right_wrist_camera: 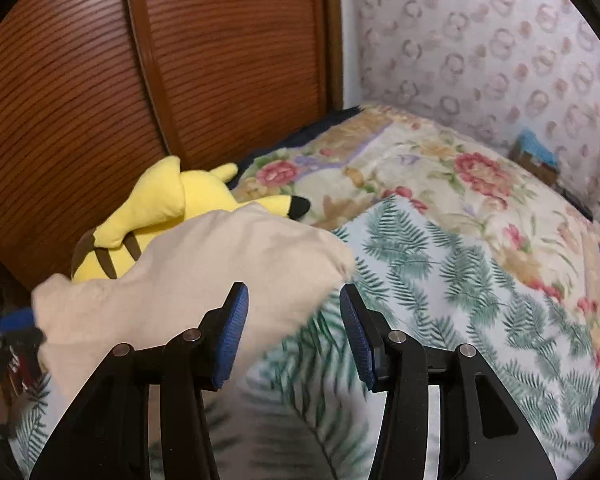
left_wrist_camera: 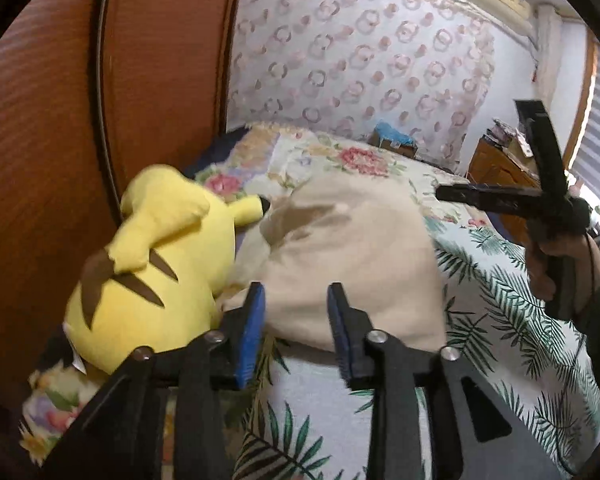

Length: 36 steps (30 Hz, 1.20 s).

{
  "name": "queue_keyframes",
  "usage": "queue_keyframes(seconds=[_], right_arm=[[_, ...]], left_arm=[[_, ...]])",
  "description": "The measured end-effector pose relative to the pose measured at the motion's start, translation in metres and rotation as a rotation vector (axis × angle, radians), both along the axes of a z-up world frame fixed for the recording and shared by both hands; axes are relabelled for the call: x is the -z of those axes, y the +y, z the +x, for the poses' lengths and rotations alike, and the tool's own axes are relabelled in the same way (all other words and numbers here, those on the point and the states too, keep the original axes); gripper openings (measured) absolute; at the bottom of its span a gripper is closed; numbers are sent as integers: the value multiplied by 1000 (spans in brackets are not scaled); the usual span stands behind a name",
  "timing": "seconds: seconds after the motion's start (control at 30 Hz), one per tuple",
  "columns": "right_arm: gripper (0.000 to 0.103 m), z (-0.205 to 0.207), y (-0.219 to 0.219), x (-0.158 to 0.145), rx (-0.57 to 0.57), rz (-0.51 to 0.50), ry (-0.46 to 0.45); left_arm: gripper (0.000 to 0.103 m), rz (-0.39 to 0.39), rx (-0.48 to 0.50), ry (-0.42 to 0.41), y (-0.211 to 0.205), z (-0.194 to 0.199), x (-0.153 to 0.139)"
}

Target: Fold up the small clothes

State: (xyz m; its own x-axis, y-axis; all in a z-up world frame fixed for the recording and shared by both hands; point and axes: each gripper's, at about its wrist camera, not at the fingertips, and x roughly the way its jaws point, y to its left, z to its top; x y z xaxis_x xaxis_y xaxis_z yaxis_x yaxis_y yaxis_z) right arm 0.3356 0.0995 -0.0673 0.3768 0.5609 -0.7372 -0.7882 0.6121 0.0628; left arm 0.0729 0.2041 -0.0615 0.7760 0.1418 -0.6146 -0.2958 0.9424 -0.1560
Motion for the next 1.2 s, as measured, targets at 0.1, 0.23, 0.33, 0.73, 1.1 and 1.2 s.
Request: queue_keyframes(seconds=[0.1, 0.23, 0.33, 0.73, 1.1, 1.2], right_arm=[[48, -17, -27, -11, 31, 30, -9], [57, -50, -71, -35, 87, 74, -45], [66, -75, -101, -50, 131, 98, -79], [88, -153, -197, -88, 280, 166, -159], [88, -218, -265, -120, 422, 224, -264], [88, -231, -278, -126, 454, 239, -283]], left_arm=[[39, 24, 35, -21, -15, -2, -12], [42, 52, 83, -48, -39, -4, -27], [43, 61, 123, -69, -60, -4, -38], [43, 111, 229, -97, -140, -2, -69], [43, 126, 278, -148, -187, -8, -98], [43, 135, 282, -164, -194, -11, -106]])
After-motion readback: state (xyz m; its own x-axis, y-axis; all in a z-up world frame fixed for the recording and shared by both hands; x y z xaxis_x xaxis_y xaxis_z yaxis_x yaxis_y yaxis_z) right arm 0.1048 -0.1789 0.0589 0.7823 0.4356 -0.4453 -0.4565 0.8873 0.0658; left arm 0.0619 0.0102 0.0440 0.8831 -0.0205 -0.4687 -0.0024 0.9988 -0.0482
